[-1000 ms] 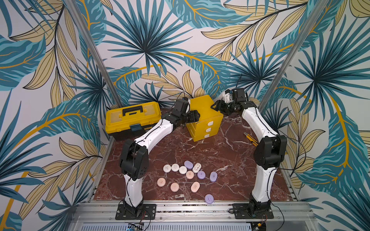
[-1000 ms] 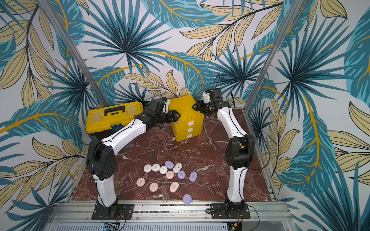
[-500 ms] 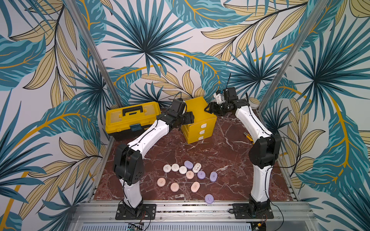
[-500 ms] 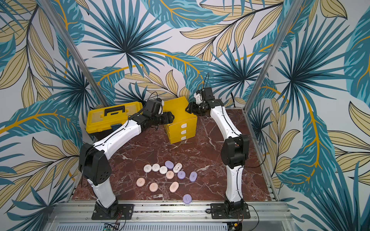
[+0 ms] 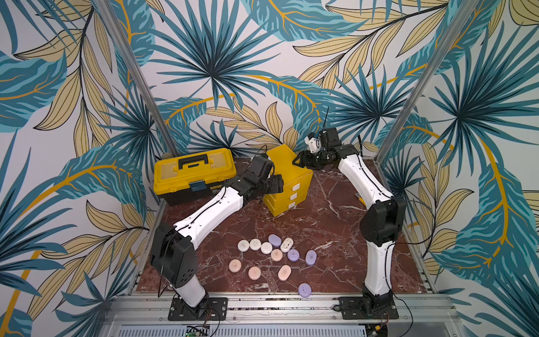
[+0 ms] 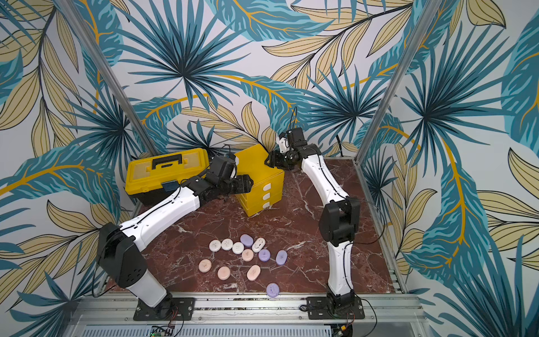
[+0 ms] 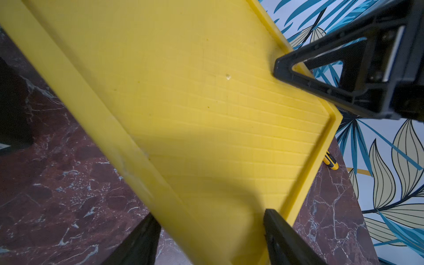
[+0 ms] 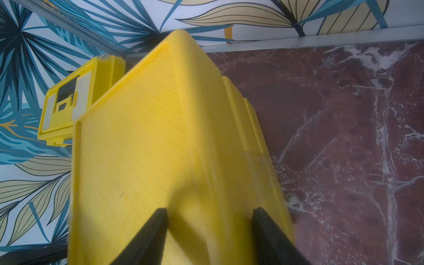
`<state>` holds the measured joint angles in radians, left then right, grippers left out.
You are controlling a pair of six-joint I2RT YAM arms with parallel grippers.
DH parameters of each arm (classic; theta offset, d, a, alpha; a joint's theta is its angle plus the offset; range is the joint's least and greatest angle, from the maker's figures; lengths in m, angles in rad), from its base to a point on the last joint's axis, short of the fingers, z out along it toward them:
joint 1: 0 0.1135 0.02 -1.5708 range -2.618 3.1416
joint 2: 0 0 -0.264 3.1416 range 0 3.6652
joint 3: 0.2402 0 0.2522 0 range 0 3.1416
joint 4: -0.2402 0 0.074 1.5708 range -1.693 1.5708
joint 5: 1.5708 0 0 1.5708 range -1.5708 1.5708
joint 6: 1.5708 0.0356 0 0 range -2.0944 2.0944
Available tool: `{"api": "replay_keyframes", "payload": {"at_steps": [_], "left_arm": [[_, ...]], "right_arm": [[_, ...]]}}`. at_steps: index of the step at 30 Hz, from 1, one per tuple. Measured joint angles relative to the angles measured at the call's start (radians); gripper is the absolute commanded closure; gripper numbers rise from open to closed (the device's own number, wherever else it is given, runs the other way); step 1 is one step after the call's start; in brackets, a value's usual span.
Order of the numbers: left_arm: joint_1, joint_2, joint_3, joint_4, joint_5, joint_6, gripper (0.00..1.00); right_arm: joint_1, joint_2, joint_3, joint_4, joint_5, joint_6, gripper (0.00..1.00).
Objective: Put the bluetooth earphones in the drawer according to color
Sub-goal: Adjust the storage box at the center of the board.
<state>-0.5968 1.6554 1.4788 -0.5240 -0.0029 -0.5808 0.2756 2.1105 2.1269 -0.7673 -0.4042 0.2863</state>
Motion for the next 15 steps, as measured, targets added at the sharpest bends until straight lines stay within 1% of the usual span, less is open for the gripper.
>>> {"api": "replay_keyframes", "payload": {"at_steps": [4, 6, 7, 9, 10, 12, 15], "left_arm": [[-0.002, -0.009, -0.008, 0.0, -0.003, -0.004, 0.2], [-0.002, -0.012, -0.008, -0.004, -0.003, -0.004, 0.18], [-0.003, -0.014, -0.008, -0.006, -0.003, -0.004, 0.18], [-0.005, -0.018, -0.008, -0.011, -0.006, -0.003, 0.16], [-0.006, -0.019, -0.008, -0.013, -0.007, -0.002, 0.16], [-0.009, -0.022, -0.009, -0.017, -0.01, 0.003, 0.15], [-0.013, -0.027, -0.01, -0.02, -0.008, 0.011, 0.15]], "right_arm": [[0.005, 0.0, 0.002, -0.006, 0.0, -0.003, 0.37], [0.007, 0.0, 0.002, -0.009, -0.001, -0.004, 0.34], [0.01, 0.0, 0.002, -0.01, 0.0, -0.005, 0.32], [0.016, 0.0, 0.003, -0.012, 0.006, -0.008, 0.24], [0.022, -0.001, 0.004, -0.013, 0.012, -0.01, 0.21], [0.033, -0.003, 0.006, -0.017, 0.036, -0.014, 0.2], [0.051, -0.016, 0.006, -0.03, 0.093, -0.018, 0.15]]}}
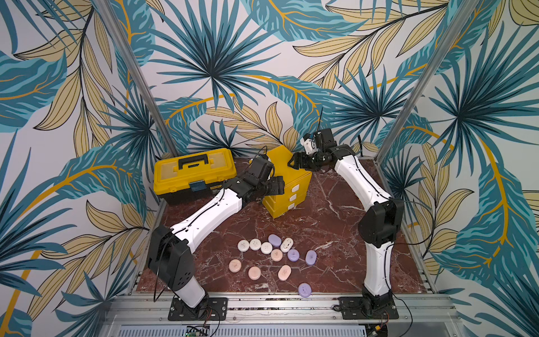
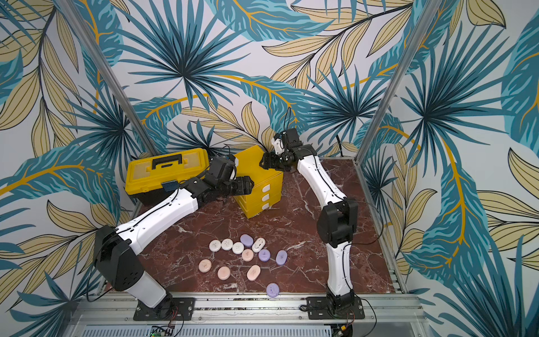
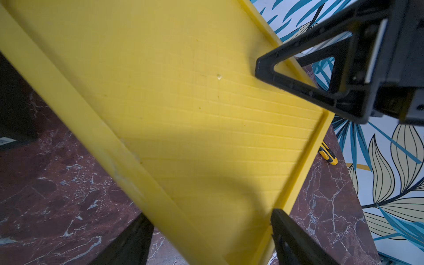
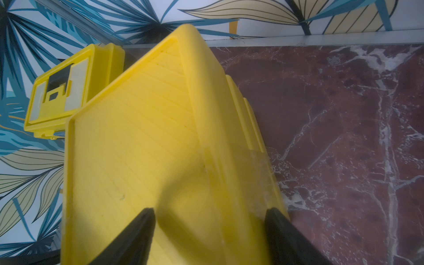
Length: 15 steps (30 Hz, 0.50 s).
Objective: Put the bluetooth earphones in the drawer according to color
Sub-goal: Adjust the storage box at the center of the board, then open the drawer in the storage box.
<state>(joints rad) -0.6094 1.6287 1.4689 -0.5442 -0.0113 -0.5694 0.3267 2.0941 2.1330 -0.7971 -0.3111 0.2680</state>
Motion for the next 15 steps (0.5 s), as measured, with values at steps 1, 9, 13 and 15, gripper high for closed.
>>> {"api": "replay_keyframes", "payload": {"at_steps": [1, 9, 13, 15], "left_arm": [[-0.002, -0.002, -0.002, 0.0, 0.0, 0.002, 0.15], [-0.008, -0.002, -0.014, 0.021, 0.03, 0.012, 0.14], [-0.008, -0.008, -0.027, 0.037, 0.043, 0.014, 0.14], [-0.005, -0.011, -0.035, 0.043, 0.05, 0.015, 0.14]], "right_arm": [[0.007, -0.007, 0.0, -0.01, 0.024, 0.0, 0.14], [0.044, -0.236, -0.096, 0.006, 0.221, 0.028, 0.08], [0.038, -0.44, -0.226, 0.077, 0.299, 0.067, 0.08], [0.032, -0.537, -0.32, 0.121, 0.319, 0.097, 0.09]]}}
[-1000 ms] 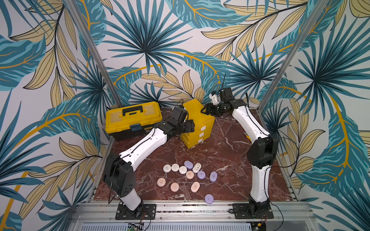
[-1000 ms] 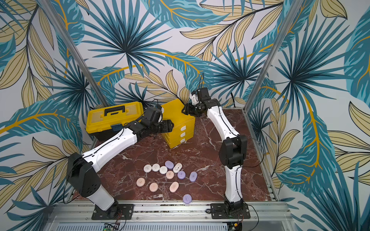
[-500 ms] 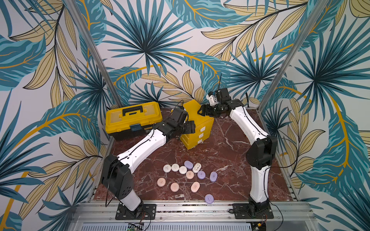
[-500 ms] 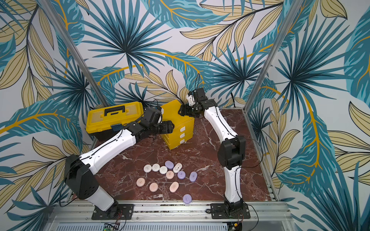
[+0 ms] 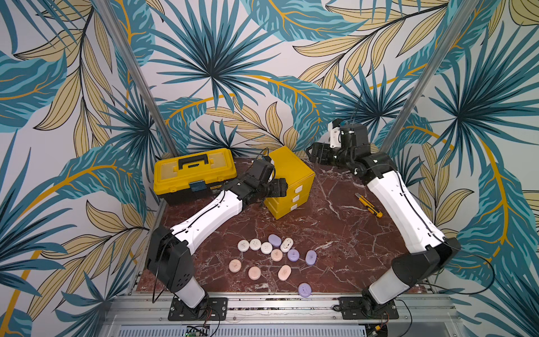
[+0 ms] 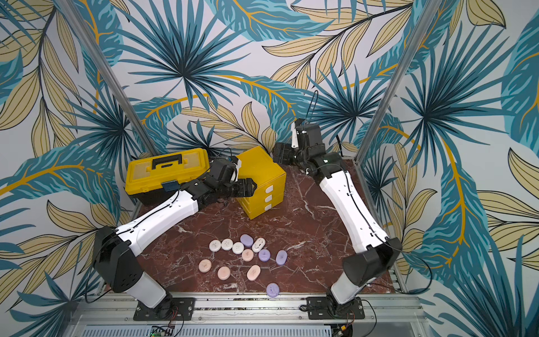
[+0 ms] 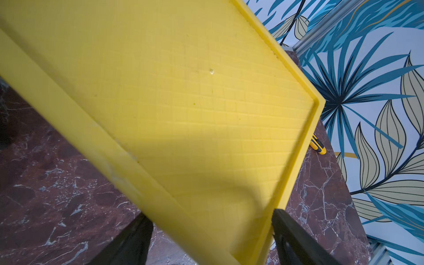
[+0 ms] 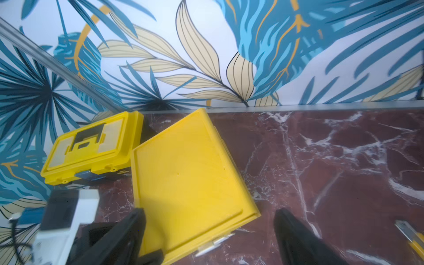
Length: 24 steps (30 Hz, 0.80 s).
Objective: Put the bluetooth earphones in the drawer according to color
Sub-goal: Open the drawer in the storage box.
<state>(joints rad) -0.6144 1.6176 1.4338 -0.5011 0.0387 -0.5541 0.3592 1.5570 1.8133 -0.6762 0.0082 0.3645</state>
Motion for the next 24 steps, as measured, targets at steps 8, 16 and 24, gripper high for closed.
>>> {"api": "replay_keyframes", "payload": {"at_steps": [8, 16, 24], "left_arm": [[0.019, -0.025, -0.035, 0.019, 0.029, 0.005, 0.15], [0.033, -0.033, -0.04, 0.013, 0.035, 0.007, 0.15], [0.036, -0.033, -0.046, 0.019, 0.044, 0.007, 0.15]], "right_arm": [[-0.003, -0.346, -0.648, 0.324, -0.093, 0.267, 0.17], [-0.001, -0.401, -1.102, 0.829, -0.216, 0.613, 0.23], [0.008, -0.298, -1.161, 1.216, -0.259, 0.797, 0.31]]}}
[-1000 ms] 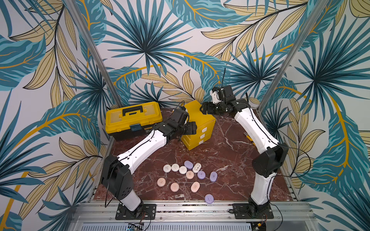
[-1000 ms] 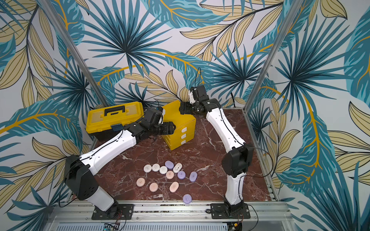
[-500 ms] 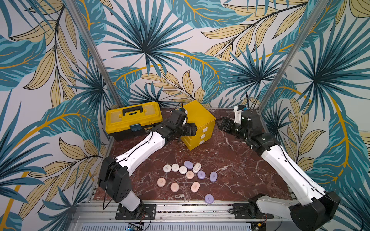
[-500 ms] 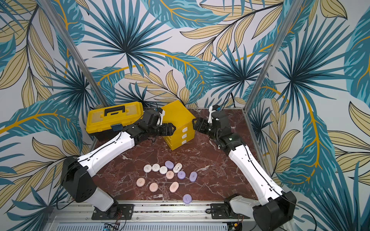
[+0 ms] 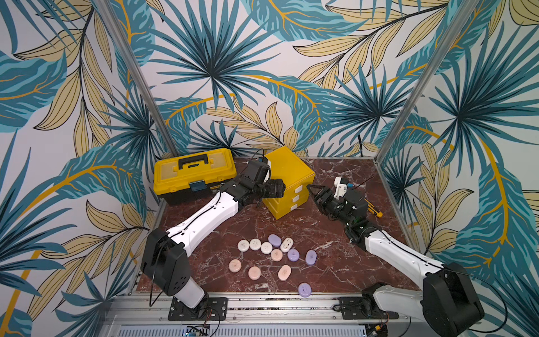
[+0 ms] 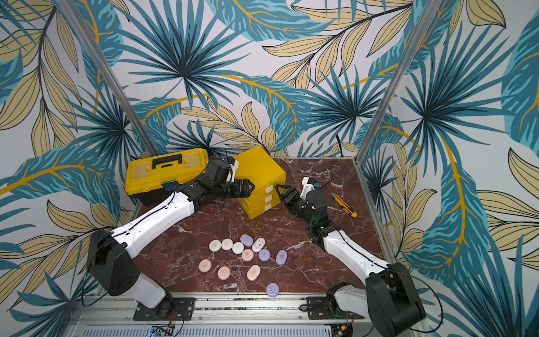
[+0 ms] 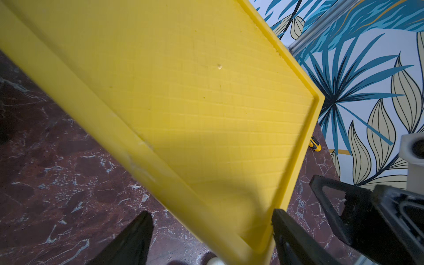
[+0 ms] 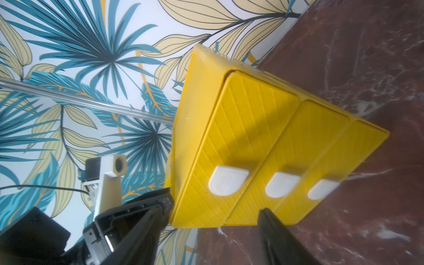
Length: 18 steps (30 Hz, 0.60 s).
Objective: Put the bluetooth earphones in the drawer according to color
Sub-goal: Open the drawer in the storage box.
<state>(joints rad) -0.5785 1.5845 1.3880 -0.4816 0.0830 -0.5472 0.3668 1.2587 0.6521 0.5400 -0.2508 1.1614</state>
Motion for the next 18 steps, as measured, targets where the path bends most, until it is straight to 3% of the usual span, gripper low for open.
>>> {"api": "replay_keyframes", "payload": {"at_steps": [18], "left_arm": [[0.006, 0.0, -0.009, 0.018, 0.019, 0.0, 0.16]], "right_arm": [[0.027, 0.186, -0.002, 0.275, -0.02, 0.151, 0.32]]}}
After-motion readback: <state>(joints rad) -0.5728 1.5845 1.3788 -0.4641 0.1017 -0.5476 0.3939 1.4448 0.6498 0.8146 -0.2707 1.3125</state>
